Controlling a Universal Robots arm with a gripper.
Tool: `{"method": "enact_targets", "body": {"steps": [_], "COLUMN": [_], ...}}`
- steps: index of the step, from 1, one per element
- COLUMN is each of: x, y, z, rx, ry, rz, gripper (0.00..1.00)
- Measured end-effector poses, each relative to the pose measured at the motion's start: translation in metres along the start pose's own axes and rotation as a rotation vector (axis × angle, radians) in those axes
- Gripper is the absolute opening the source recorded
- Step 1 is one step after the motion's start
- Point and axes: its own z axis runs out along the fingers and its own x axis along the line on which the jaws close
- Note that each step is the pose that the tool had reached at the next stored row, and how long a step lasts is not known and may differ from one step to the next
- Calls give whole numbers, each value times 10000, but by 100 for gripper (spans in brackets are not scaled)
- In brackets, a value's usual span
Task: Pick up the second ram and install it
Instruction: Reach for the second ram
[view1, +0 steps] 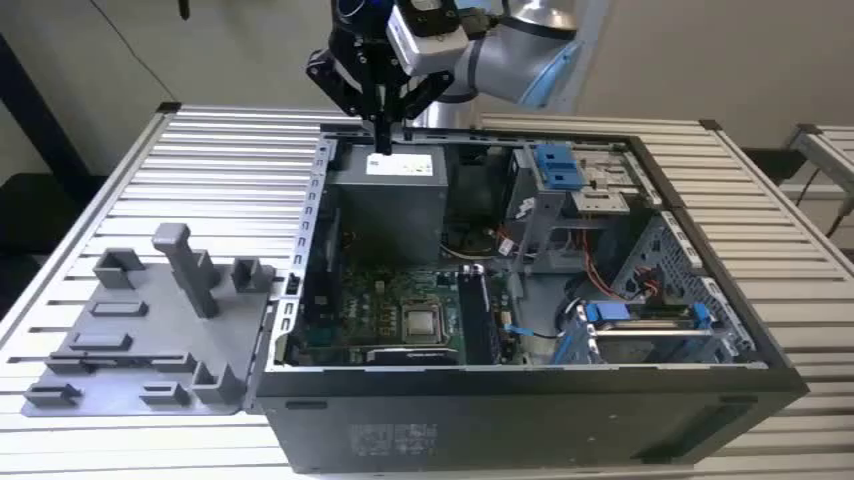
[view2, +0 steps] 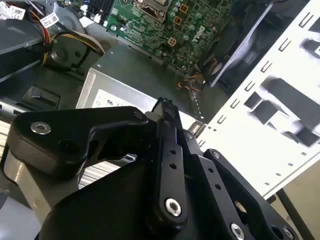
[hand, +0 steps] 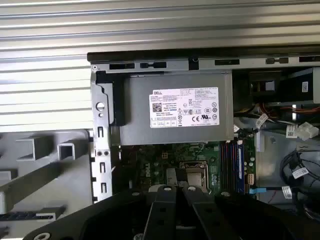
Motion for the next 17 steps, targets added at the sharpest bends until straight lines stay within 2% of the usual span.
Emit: {"method": "enact_targets", "body": {"steps": [17], "x": [6], "y": [-1], "z": [0], "rx": [0], "ry": [1], "rz": [0], "gripper": [11]}}
